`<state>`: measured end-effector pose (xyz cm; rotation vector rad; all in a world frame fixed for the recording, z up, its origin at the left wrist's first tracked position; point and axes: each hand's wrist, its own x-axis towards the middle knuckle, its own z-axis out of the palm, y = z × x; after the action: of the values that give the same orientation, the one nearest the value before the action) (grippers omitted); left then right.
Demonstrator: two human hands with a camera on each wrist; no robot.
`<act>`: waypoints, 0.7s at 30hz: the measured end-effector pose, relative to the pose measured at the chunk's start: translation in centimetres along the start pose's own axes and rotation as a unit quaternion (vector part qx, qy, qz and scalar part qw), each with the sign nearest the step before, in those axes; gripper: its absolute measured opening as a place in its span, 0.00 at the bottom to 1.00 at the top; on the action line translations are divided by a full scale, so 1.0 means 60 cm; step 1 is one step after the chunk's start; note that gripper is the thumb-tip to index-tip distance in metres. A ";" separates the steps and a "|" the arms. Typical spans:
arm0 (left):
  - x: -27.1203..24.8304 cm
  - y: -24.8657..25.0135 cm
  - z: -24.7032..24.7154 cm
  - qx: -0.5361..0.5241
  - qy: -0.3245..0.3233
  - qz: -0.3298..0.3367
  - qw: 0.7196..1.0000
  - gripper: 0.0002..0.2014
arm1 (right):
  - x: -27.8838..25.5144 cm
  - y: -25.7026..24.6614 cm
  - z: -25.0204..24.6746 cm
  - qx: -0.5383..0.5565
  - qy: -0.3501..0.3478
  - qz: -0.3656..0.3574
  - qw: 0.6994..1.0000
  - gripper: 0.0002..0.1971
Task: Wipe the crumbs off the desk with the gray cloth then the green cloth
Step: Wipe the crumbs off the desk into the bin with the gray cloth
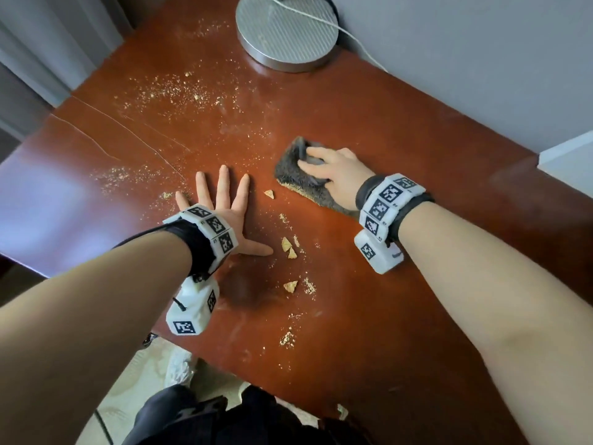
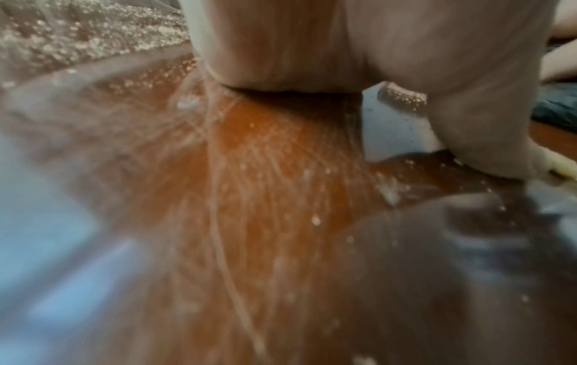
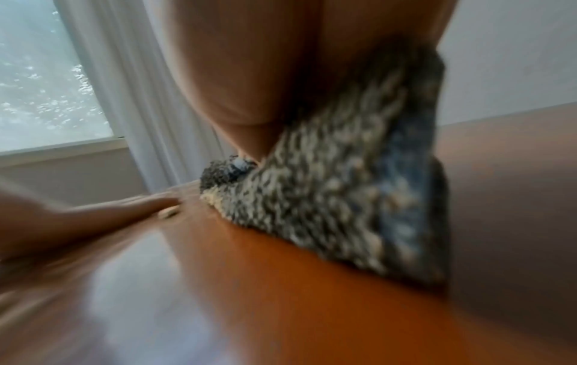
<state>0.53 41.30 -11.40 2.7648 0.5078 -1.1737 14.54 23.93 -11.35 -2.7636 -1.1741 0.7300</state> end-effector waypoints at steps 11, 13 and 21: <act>-0.026 -0.054 0.012 0.056 0.043 0.139 0.988 0.59 | -0.251 -0.098 0.098 0.160 0.139 0.421 0.882 0.27; -0.034 -0.089 0.028 0.093 0.053 0.167 0.980 0.57 | -0.283 -0.148 0.139 0.162 0.120 0.497 0.844 0.27; -0.083 -0.220 0.079 0.177 0.046 0.200 0.962 0.54 | -0.266 -0.315 0.189 0.168 0.173 0.435 0.868 0.28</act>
<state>-10.40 51.35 -10.58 3.0165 -0.2823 -1.1267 -12.64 24.79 -10.73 -2.8306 0.2986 0.3634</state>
